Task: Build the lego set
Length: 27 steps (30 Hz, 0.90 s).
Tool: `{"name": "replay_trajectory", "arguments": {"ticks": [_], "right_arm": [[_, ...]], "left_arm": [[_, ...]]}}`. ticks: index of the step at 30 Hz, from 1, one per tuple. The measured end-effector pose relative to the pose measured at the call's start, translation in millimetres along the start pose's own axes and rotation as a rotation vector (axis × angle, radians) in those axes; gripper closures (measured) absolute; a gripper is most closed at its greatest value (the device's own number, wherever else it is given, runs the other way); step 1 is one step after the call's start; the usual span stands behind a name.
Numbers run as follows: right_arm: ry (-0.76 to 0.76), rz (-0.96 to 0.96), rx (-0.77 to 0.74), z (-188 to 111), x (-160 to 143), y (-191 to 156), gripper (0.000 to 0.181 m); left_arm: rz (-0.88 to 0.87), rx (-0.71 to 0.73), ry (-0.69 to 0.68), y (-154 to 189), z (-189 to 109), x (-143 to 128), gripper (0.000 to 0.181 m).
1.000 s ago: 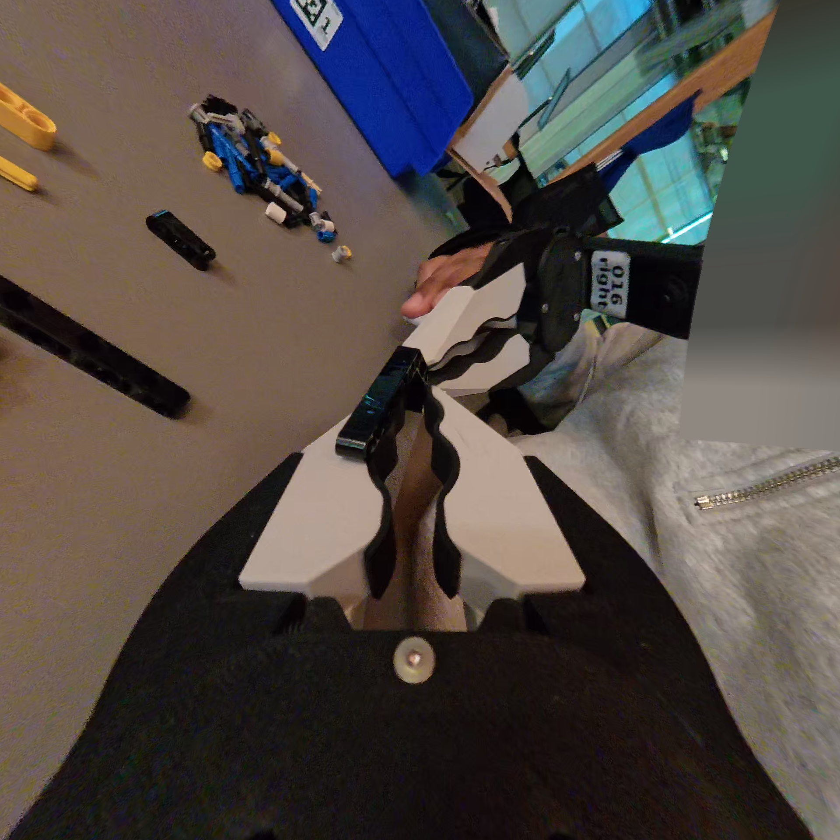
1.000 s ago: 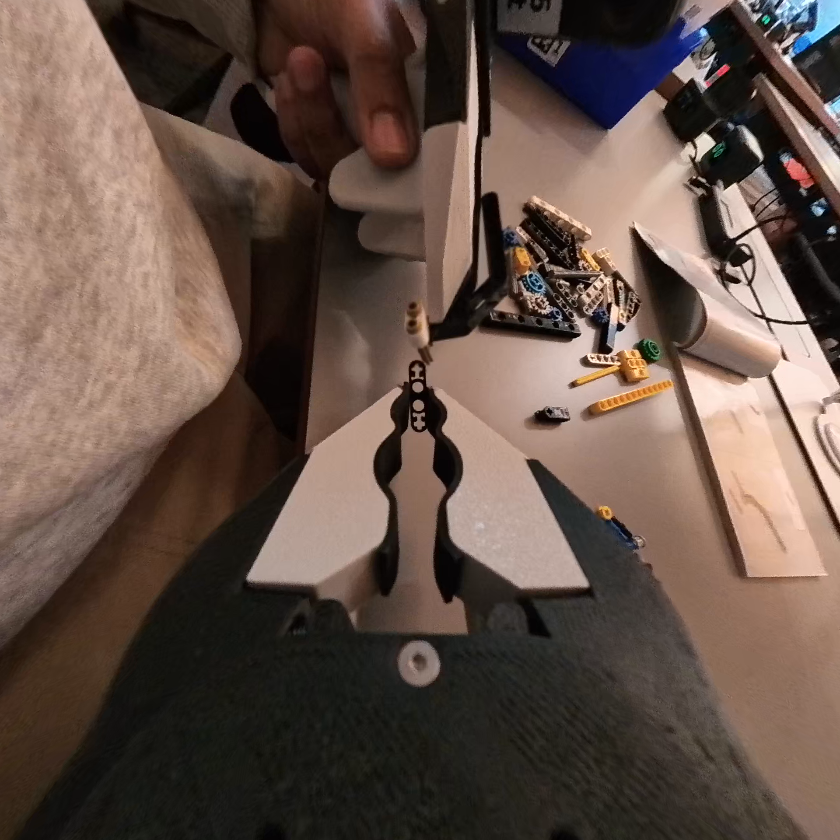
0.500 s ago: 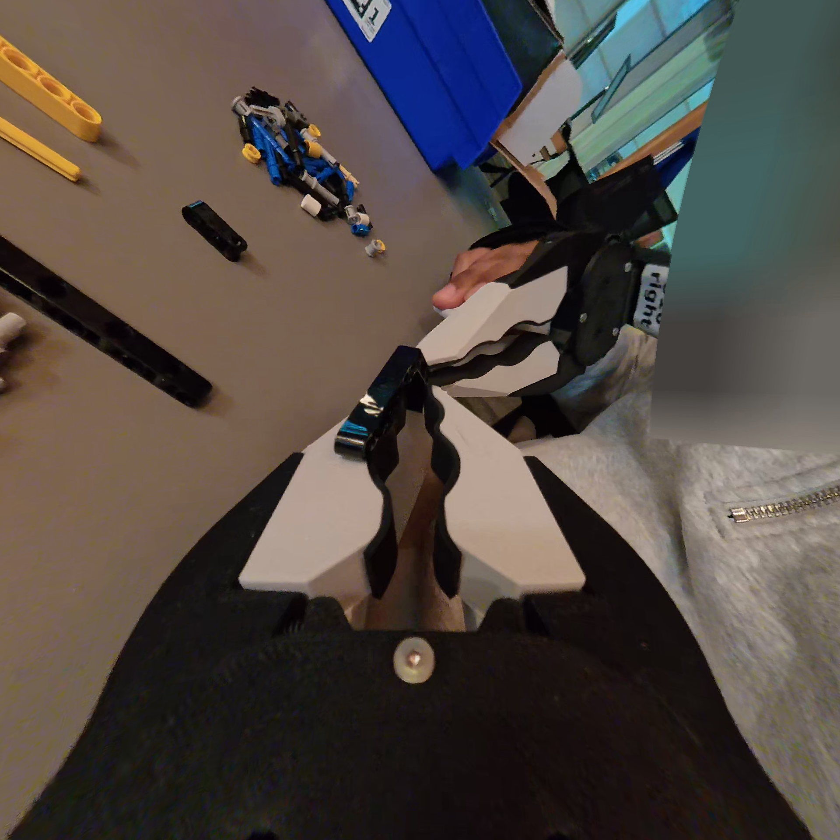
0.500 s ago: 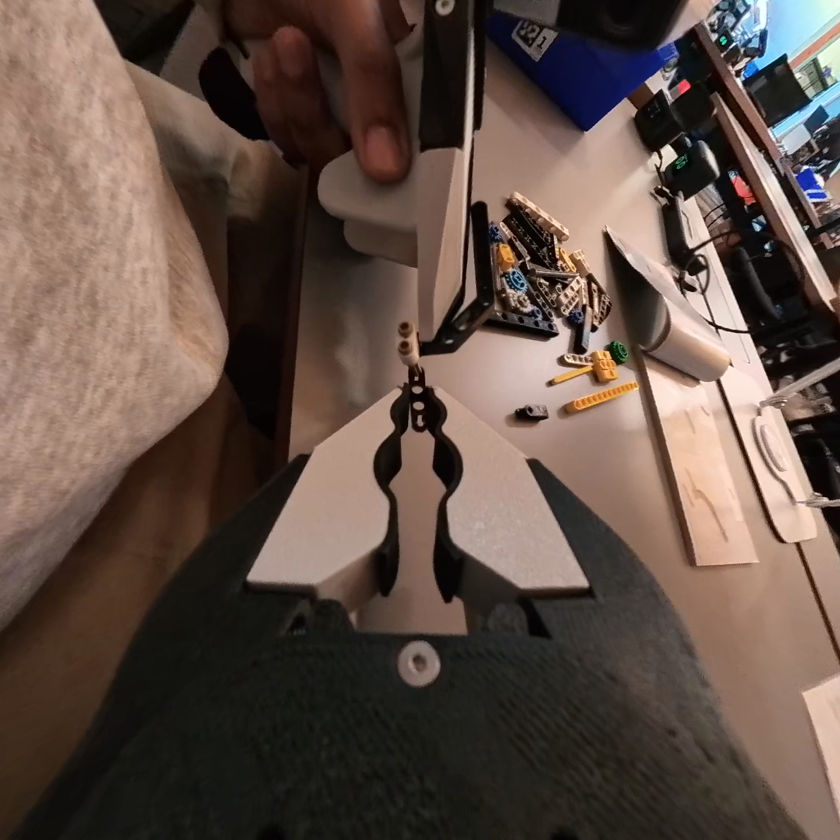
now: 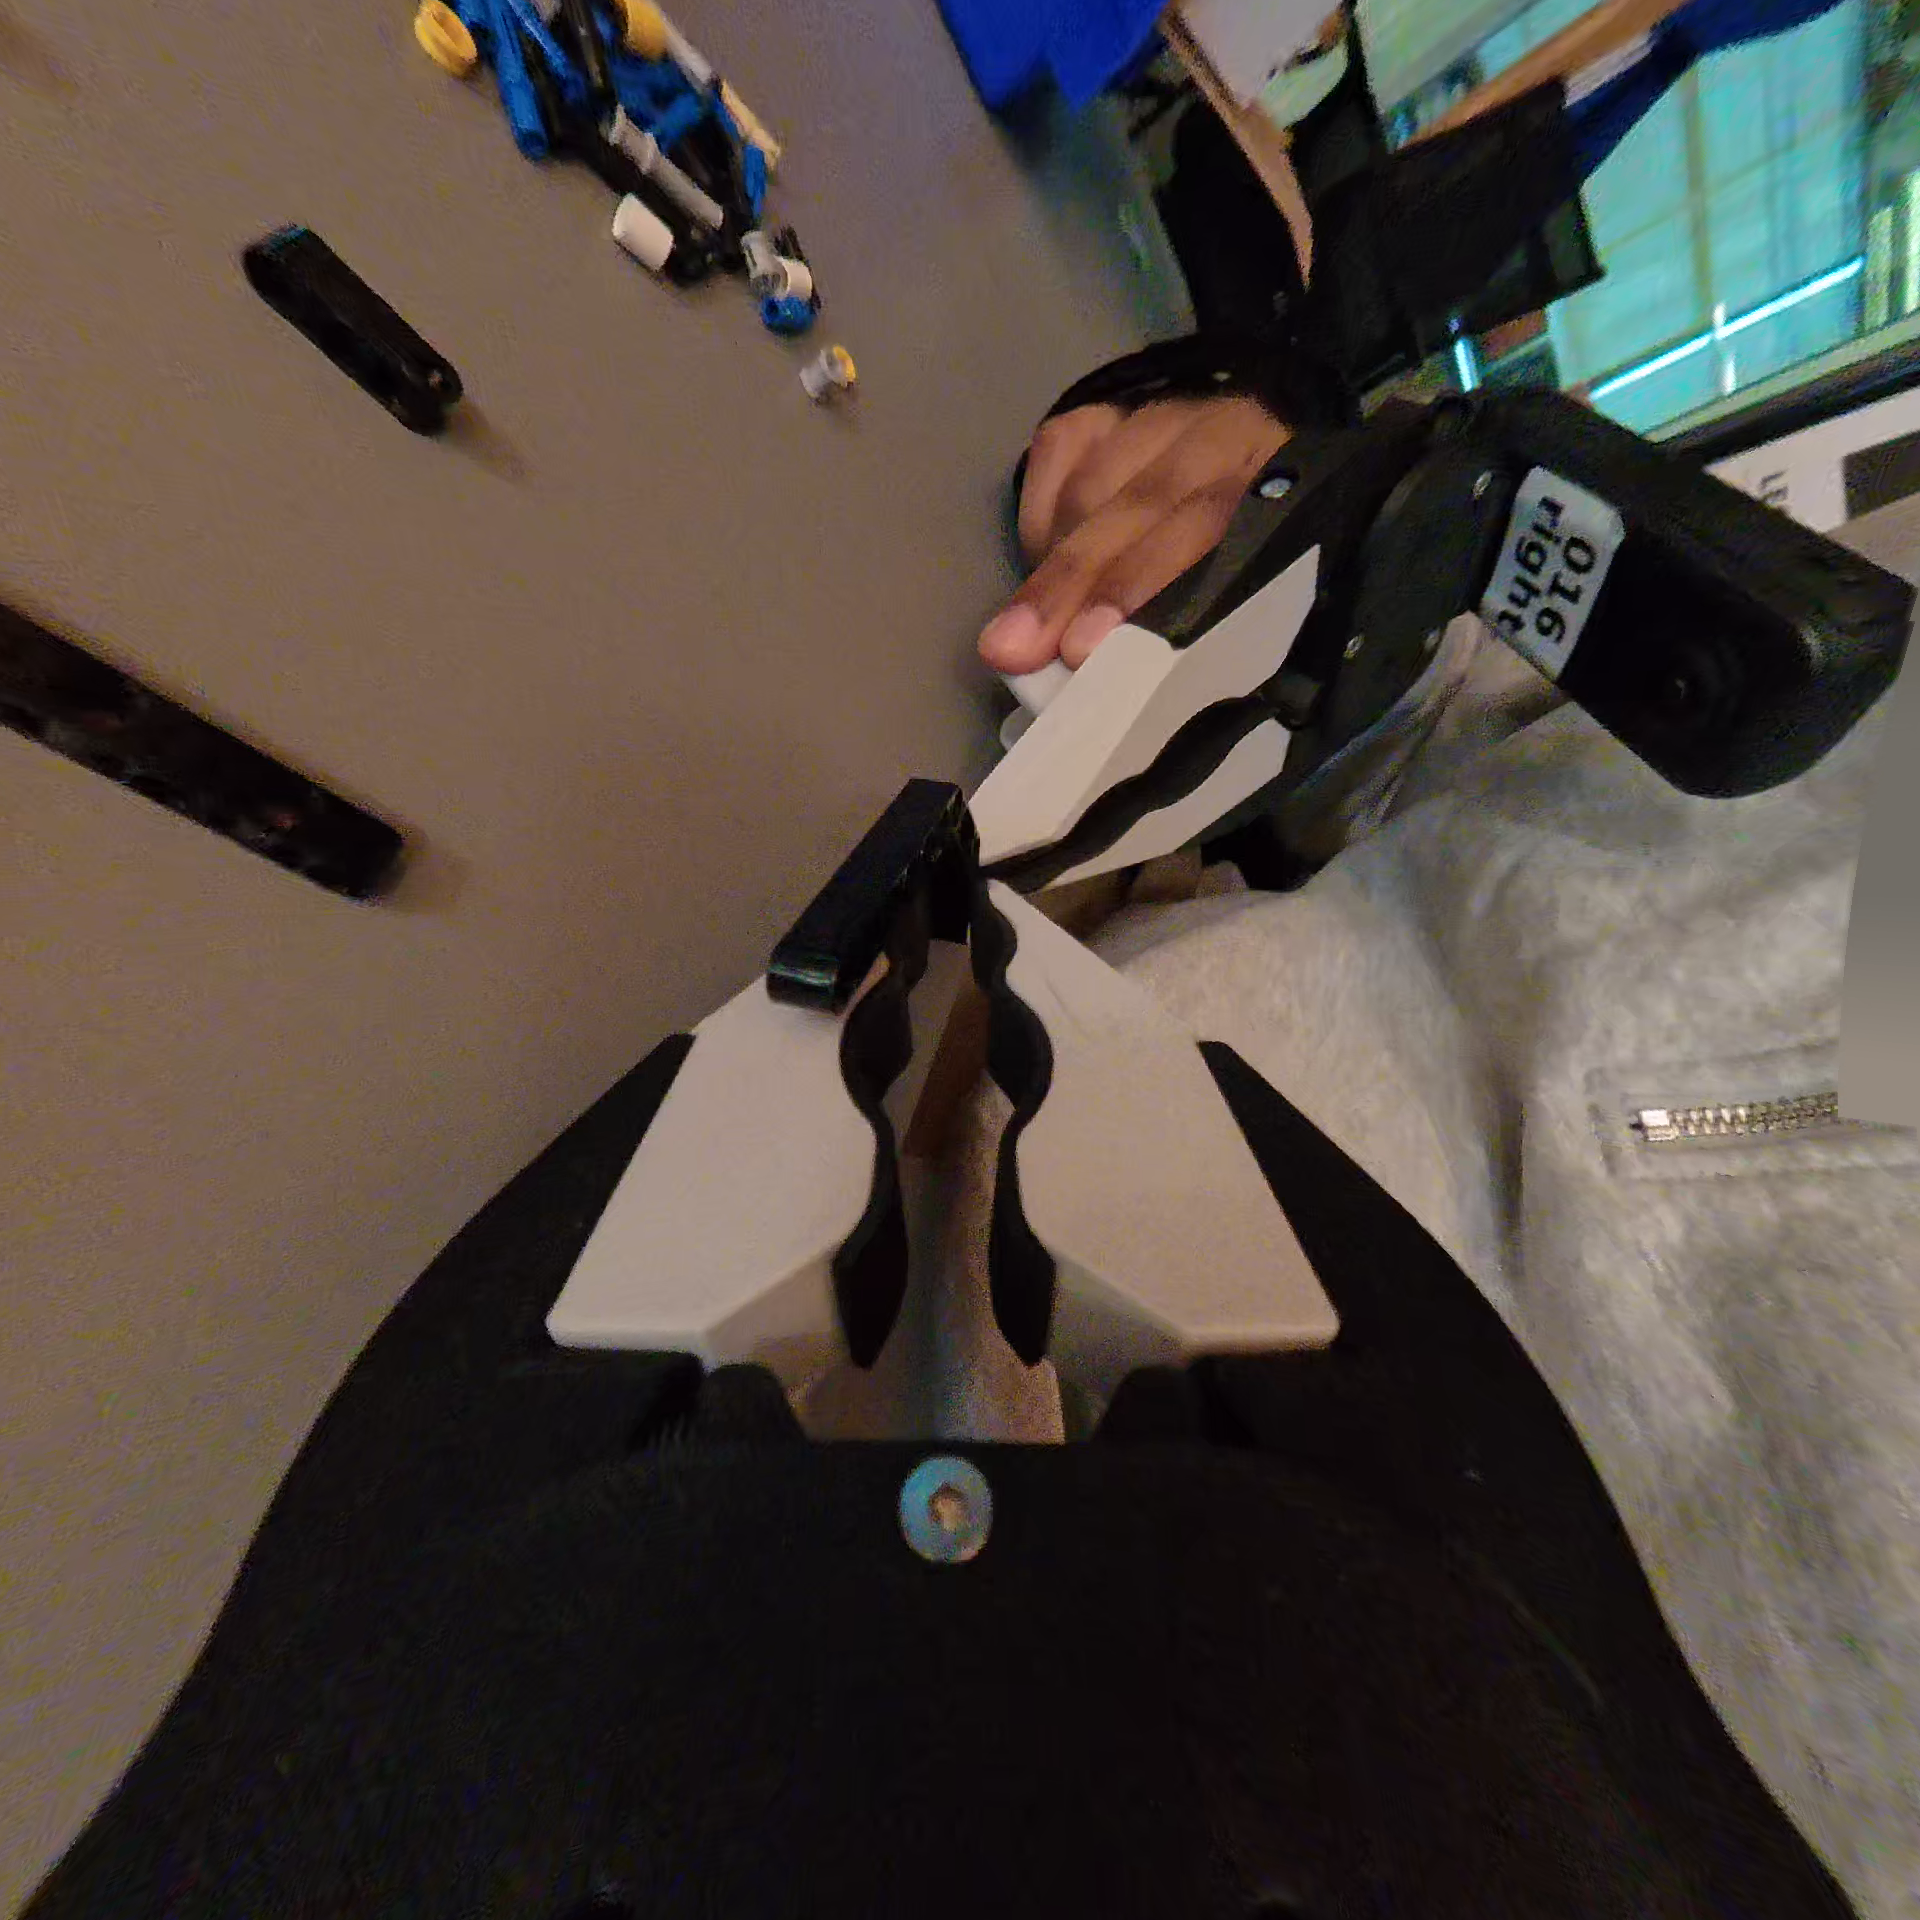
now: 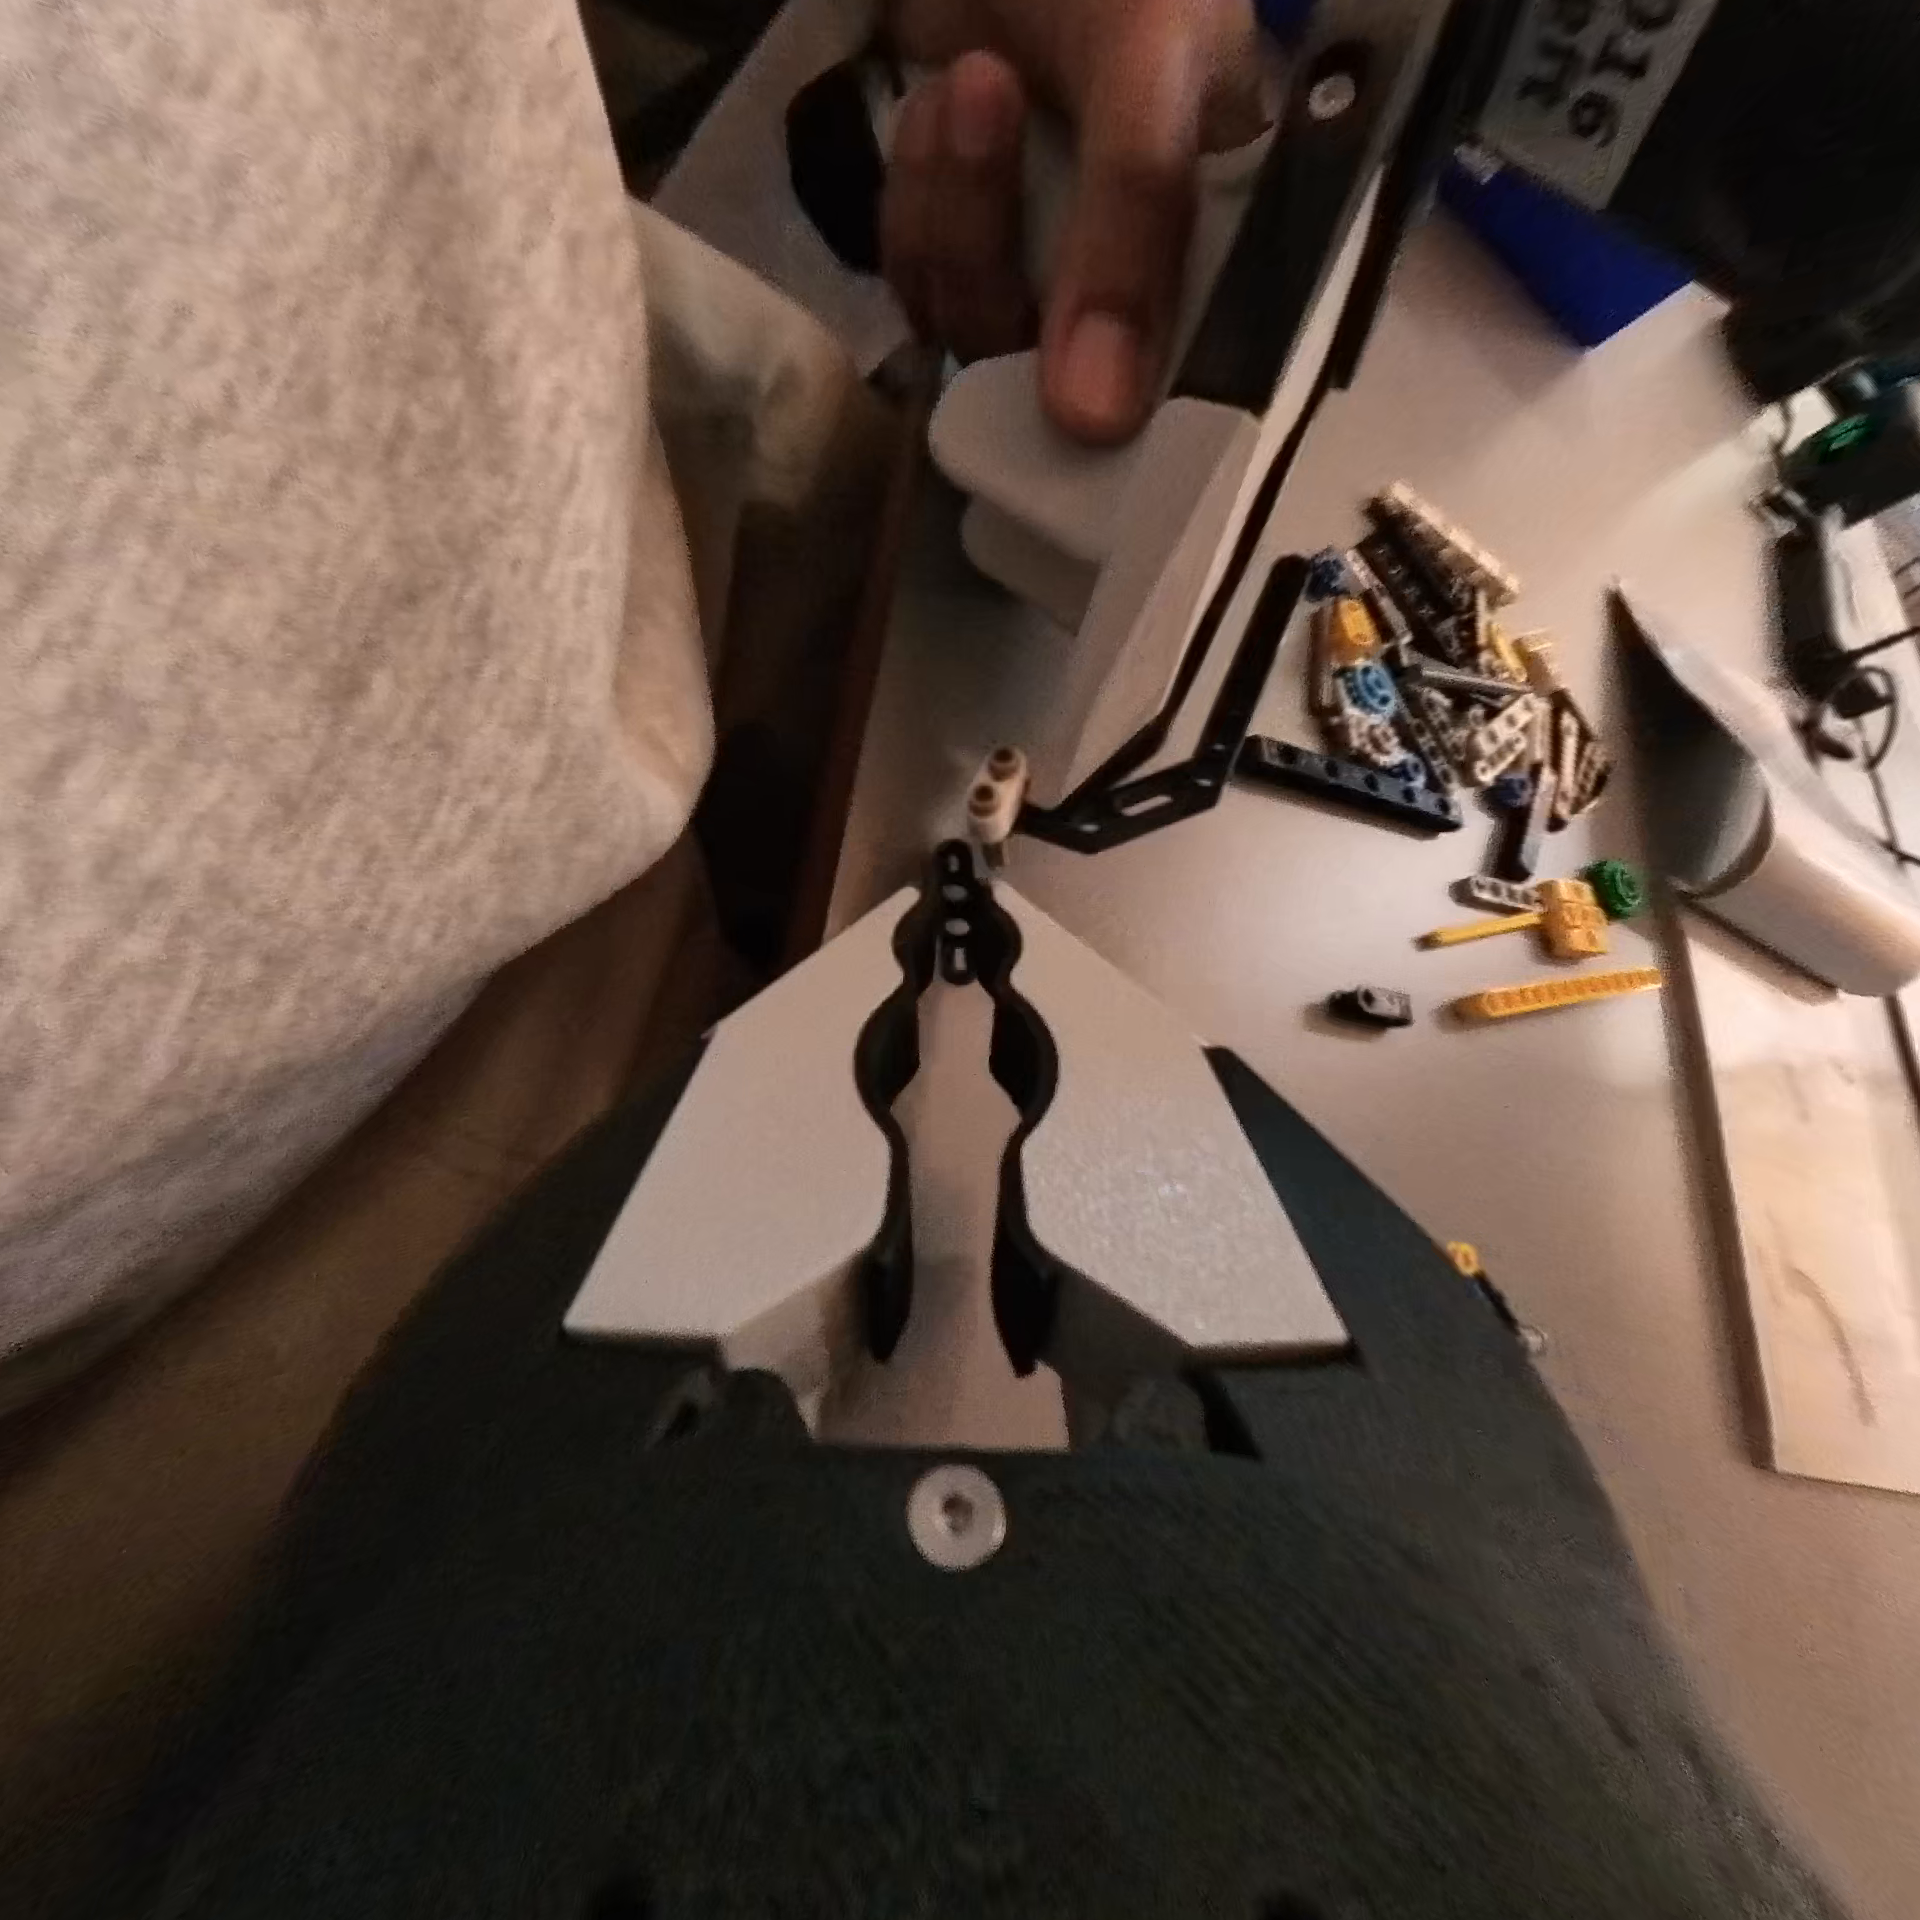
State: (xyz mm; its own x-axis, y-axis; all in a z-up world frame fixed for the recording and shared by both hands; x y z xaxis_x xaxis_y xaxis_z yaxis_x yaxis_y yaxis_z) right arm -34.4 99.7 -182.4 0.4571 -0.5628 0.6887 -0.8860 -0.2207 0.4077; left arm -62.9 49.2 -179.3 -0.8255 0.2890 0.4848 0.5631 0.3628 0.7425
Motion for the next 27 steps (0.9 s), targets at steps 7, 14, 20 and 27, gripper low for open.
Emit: {"name": "replay_trajectory", "arguments": {"ticks": [7,14,20,27], "right_arm": [[-0.006,0.07,0.068,-0.6,2.3,-8.2,0.176],[-0.055,0.261,0.02,-2.9,1.3,-10.9,0.176],[0.102,0.456,-0.139,-12.3,15.6,-14.6,0.177],[0.104,0.307,-0.151,-12.0,19.5,-18.8,0.176]], "left_arm": [[-0.057,-0.04,-0.008,8.5,3.1,-4.9,0.176],[-0.252,-0.084,0.23,19.4,-14.6,-10.2,0.176],[-0.289,-0.166,0.299,36.1,-17.9,-15.9,0.176],[-0.261,-0.195,0.236,39.4,-12.1,-20.6,0.176]]}}
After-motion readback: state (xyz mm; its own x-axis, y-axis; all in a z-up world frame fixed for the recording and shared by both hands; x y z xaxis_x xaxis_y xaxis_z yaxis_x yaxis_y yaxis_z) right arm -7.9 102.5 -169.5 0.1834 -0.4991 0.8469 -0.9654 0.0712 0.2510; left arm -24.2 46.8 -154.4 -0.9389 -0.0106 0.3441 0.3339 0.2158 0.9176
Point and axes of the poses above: each gripper's, where its closed fingertips meet, z out along the fingers, x out of its top, y = z × x across the jaws, the point moved 3 cm from there along -z, back along the fingers, and after that the axes turned 4 degrees about x, right-handed, at the moved point
